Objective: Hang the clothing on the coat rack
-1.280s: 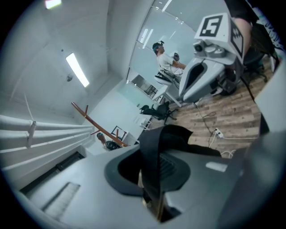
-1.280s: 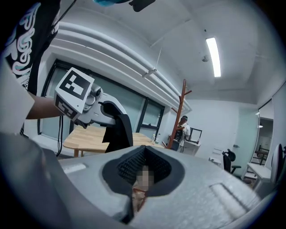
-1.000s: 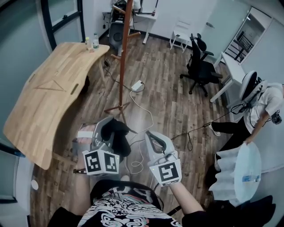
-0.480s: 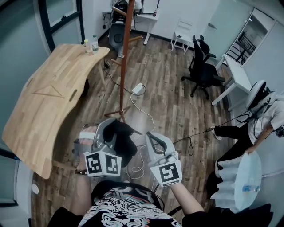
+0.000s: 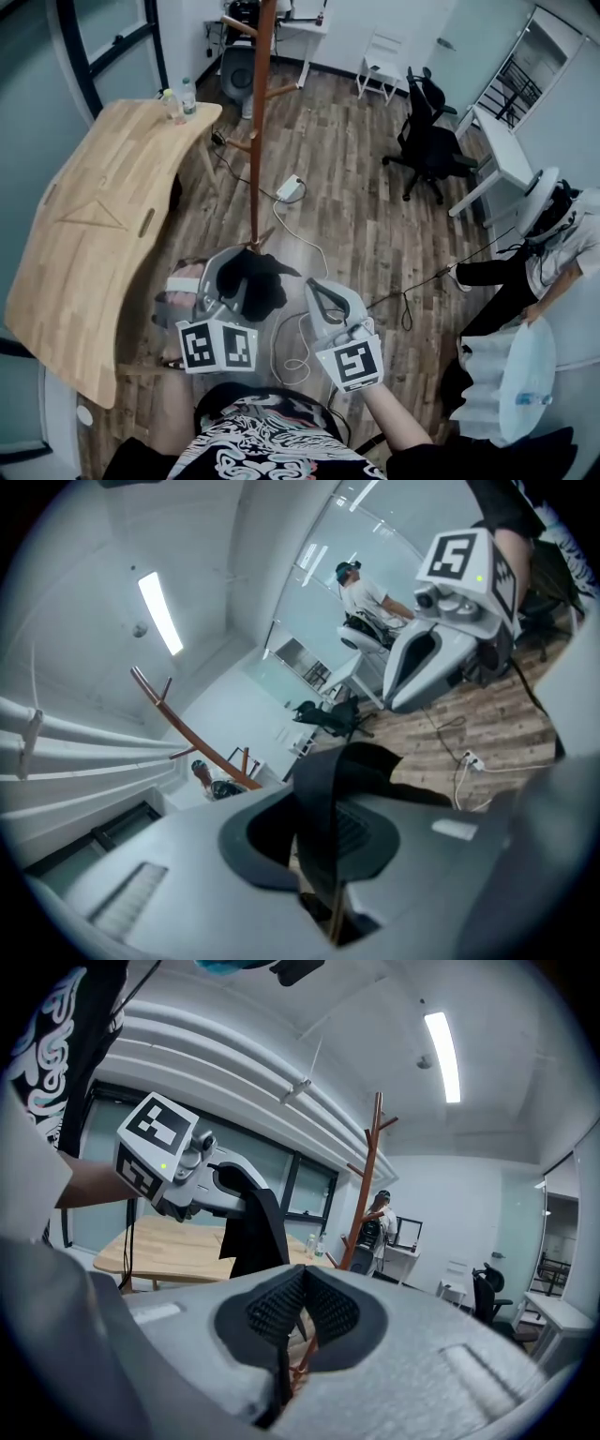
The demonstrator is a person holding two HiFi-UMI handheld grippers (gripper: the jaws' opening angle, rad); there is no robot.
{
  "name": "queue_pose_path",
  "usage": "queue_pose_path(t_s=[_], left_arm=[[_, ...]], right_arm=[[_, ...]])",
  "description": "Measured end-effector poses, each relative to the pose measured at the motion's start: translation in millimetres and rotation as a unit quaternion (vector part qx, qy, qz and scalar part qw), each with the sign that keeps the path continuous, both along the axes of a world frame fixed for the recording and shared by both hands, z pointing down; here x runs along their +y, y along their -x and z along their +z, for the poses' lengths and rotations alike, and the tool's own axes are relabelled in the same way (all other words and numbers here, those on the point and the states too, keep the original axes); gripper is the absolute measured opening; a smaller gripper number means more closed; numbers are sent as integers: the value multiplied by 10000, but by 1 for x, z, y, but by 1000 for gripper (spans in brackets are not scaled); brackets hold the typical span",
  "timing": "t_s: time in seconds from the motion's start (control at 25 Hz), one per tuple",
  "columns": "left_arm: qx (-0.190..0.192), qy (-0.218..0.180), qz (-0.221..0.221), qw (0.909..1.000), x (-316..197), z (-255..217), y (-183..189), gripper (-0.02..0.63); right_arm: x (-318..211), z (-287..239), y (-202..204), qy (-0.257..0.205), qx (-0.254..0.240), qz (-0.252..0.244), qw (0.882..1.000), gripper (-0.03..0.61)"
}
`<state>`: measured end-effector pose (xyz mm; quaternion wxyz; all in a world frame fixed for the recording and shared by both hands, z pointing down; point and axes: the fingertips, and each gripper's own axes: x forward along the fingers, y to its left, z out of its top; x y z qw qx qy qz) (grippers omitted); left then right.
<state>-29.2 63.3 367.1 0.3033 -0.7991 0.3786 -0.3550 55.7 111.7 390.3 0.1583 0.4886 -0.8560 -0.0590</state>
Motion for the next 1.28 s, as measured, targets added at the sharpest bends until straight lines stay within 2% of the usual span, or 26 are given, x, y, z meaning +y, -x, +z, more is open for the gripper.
queue_pose_path(t_s=[0.32,0.64,1.28], left_arm=[[-39,-4,147,9999,-63,-5,10,28],[-60,-17,256,9997,-104,-2,29,29],[34,62,475,9988,-132,2,21,29]], right_arm=[[-61,6,13,106,-24,39,9999,-1],[-103,19,45,251,8,-15,9997,0],[-136,30,45,461,85,56,9989,5]])
